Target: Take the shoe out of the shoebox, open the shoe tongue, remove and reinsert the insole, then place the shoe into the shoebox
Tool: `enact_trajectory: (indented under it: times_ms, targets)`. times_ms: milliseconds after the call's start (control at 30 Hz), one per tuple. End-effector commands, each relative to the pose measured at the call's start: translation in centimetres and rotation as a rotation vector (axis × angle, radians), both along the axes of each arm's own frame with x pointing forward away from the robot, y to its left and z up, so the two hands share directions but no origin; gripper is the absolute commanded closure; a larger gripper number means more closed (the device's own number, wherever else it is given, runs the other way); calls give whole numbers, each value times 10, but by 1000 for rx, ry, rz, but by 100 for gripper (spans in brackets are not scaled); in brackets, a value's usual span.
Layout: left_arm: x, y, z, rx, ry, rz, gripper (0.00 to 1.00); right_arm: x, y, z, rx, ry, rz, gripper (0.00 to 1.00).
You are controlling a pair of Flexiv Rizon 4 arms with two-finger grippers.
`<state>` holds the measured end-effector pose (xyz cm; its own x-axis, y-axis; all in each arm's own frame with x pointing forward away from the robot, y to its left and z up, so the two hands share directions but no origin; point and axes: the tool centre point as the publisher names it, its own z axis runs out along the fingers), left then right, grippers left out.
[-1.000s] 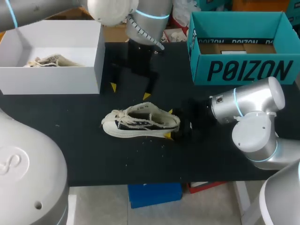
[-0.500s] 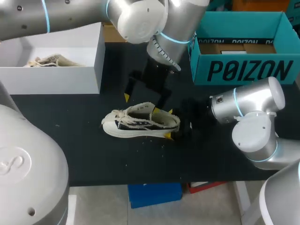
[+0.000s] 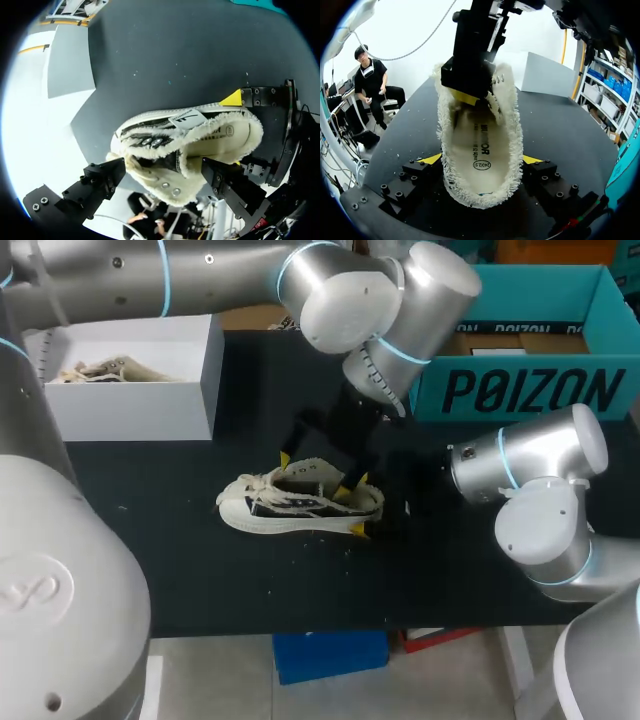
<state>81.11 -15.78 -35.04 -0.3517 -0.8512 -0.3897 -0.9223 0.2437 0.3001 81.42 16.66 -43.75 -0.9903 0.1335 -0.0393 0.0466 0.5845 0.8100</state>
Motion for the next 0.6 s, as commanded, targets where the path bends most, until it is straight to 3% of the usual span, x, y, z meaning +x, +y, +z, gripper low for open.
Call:
enact_trajectory:
  times_ms: [33, 600]
  targets:
    - [3, -4, -12, 47, 34, 16, 0, 1, 1, -1, -1, 0, -3, 100]
    - [1, 6, -13, 48, -72, 85, 0, 1, 1, -1, -1, 0, -3, 100]
